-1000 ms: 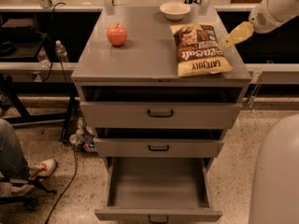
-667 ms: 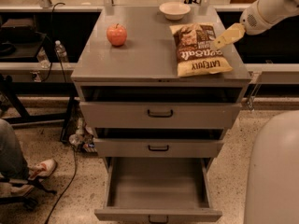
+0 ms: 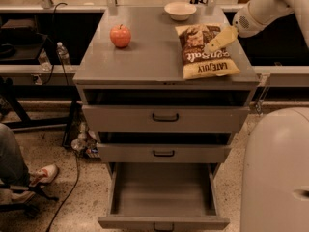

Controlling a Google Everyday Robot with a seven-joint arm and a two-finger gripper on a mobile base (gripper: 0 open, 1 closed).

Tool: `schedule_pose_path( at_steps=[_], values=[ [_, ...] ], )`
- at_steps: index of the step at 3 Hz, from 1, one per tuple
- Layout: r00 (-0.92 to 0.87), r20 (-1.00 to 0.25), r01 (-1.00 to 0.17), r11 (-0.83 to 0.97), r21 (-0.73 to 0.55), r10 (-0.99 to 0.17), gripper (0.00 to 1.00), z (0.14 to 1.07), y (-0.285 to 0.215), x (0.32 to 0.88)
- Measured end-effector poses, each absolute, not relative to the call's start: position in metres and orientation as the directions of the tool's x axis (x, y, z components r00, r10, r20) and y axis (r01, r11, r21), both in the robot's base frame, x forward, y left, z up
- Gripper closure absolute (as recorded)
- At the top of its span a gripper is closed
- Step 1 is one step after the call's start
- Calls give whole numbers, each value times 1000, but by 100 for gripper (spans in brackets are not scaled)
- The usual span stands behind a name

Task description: Place brown chip bag into bottom drawer

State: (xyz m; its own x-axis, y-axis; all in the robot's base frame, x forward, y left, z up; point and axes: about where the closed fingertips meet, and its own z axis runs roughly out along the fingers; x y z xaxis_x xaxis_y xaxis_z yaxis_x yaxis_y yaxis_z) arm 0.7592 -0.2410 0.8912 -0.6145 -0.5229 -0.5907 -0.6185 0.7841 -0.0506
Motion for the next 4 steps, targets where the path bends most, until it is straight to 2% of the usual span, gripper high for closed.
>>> schedule_pose_path(
  at_steps=[2, 4],
  values=[
    [-640, -518, -630, 773, -67, -567, 0, 876, -220, 767],
    [-657, -485, -632, 772, -61, -577, 41, 867, -214, 768]
  ],
)
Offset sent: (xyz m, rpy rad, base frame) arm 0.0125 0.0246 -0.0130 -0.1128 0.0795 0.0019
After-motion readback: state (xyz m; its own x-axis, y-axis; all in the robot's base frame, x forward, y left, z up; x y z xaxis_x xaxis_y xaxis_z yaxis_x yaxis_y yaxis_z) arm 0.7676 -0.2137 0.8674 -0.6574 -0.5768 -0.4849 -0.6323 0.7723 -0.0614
